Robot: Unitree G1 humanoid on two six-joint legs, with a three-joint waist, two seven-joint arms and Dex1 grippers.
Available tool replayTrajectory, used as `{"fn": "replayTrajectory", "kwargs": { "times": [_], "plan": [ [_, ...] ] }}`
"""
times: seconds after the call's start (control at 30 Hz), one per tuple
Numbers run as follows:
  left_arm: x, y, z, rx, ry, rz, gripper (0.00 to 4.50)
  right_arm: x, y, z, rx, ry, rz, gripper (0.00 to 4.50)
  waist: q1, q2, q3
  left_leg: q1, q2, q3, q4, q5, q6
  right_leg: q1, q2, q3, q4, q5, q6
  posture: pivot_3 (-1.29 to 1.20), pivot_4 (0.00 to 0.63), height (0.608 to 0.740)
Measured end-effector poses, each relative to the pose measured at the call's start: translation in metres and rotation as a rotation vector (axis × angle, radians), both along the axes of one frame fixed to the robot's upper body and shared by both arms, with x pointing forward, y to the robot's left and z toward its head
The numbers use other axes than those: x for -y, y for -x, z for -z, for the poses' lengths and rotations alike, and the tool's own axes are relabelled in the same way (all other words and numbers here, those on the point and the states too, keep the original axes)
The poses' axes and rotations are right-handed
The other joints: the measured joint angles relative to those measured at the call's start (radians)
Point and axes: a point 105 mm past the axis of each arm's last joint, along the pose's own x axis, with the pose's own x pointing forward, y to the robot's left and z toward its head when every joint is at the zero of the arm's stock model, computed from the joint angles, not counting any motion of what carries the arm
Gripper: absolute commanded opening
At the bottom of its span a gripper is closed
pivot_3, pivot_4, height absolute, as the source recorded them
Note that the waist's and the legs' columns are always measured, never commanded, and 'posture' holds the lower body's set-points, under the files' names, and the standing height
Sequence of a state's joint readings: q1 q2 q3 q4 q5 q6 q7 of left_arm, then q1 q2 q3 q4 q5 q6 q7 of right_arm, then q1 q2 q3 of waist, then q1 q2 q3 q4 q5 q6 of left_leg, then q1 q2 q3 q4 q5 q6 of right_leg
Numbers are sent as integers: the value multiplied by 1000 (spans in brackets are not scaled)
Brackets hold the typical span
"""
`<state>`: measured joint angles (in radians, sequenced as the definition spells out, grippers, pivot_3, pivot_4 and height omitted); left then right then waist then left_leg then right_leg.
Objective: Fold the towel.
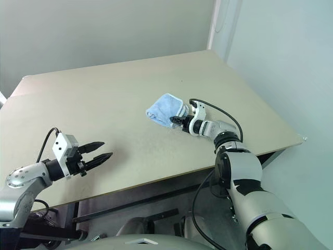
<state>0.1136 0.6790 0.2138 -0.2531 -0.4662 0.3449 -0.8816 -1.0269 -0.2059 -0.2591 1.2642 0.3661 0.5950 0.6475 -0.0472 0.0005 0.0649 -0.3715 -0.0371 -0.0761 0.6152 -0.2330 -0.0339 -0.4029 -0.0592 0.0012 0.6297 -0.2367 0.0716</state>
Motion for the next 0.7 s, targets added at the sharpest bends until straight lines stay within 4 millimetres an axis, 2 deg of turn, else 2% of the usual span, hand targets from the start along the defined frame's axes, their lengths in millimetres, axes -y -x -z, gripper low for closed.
{"fn": "replayTrajectory", "kwargs": {
  "times": [0.07, 0.2, 0.33, 0.43, 0.5, 0.57, 0.67, 0.7],
  "plan": [
    [0, -2, -1, 2, 3, 4, 2852, -2, 0, -2, 7, -9, -11, 4436, 0, 0, 0, 1, 0, 0, 1, 0, 0, 1, 0, 0, 0, -1, 2, 0, 0, 740],
    [-2, -4, 2, -11, 5, 6, 2852, 3, 1, -7, 39, 35, -67, 4477, 3, 0, 0, 1, 0, -2, 3, 0, 0, 3, 0, -1, 0, -1, 2, 0, 0, 740],
    [-3, -6, 1, -12, 3, 11, 2852, 27, 6, -18, 146, 157, -172, 4477, 6, 1, 0, -3, -1, -2, 2, 0, 0, 0, -1, 0, 0, -2, 3, 0, 0, 740],
    [-10, -9, 4, -16, -2, -11, 2852, 53, 28, -19, 283, 354, -311, 4477, 6, 1, 0, -4, -2, -2, -1, -1, 1, -2, -3, 0, -1, -2, 4, 0, 0, 740],
    [-17, -11, 8, -22, -8, -39, 2852, 55, 42, -21, 347, 407, -368, 4477, 2, 1, 1, -4, -1, -1, -3, -1, 1, -4, -3, 1, 0, -1, 5, 0, 0, 740],
    [-24, -16, 11, -18, -20, -74, 2852, 48, 50, -35, 490, 436, -403, 4477, -1, 1, 1, -3, 0, 0, -3, -1, 1, -5, -1, 2, 1, -3, 8, 0, 0, 740],
    [-27, -17, 20, -27, -5, -109, 2852, 41, 58, -70, 804, 430, -379, 4477, 5, 1, 1, -1, 0, 0, -1, -1, 1, -1, 1, 0, 1, -4, 6, 0, 0, 740],
    [-29, -17, 23, -31, -3, -118, 2852, 41, 61, -75, 856, 439, -382, 4477, 6, 1, 1, -1, 1, 0, 0, -1, 1, -1, 1, 0, 0, -4, 6, 0, 0, 740]
  ]
}}
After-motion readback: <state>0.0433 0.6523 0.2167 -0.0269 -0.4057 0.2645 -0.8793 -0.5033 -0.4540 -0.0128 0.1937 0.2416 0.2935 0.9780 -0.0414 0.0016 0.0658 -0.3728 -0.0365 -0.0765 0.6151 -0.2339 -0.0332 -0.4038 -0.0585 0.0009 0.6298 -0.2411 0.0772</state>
